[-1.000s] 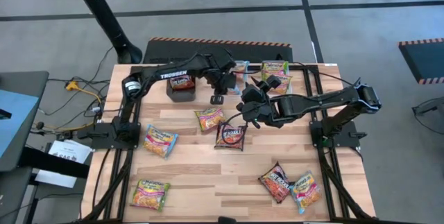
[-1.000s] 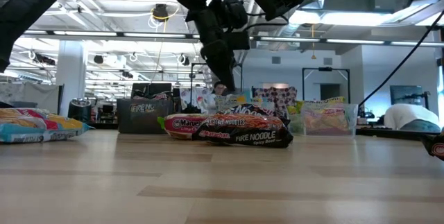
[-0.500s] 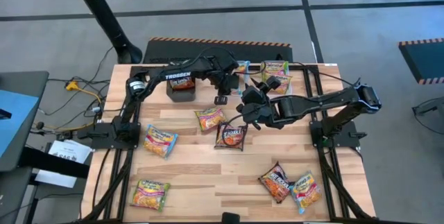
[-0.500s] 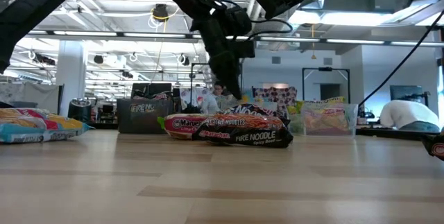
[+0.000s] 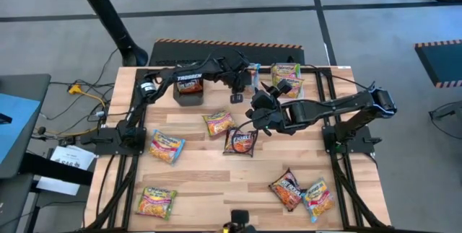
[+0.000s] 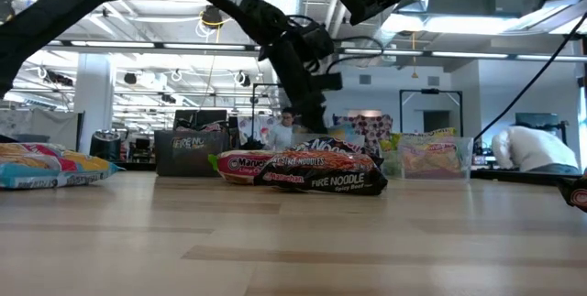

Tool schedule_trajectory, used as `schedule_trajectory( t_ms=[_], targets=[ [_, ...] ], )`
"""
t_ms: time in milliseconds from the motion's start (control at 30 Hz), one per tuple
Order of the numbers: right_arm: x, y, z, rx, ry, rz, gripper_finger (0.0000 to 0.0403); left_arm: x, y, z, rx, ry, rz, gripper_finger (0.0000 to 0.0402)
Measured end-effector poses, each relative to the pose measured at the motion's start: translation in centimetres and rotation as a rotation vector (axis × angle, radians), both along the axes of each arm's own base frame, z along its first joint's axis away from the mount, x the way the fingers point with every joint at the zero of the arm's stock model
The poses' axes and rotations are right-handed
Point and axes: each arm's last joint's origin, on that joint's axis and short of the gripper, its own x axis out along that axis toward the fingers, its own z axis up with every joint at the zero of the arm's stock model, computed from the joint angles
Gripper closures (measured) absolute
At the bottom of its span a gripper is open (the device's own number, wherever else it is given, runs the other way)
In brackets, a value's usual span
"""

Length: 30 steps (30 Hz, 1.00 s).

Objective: Sort Maruchan noodles
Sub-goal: Put the top right blue noodle pack into the left transparent bin

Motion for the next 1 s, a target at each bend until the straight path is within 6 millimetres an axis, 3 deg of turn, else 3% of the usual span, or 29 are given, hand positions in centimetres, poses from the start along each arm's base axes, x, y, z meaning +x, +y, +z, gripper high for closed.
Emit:
schedule_trajectory(
  t_ms=[667,1000],
  targets=[
    [-0.1,0.0,-0.1,0.006,-0.003,-0.006,0.0246,-1.3,4.1,0.9,-0.003,-0.130,0.157,0.0356],
    [-0.1,0.0,-0.1,0.005,-0.003,-0.006,0.0246,-1.1,3.2,1.7,-0.135,-0.176,0.099,0.0356]
  ],
)
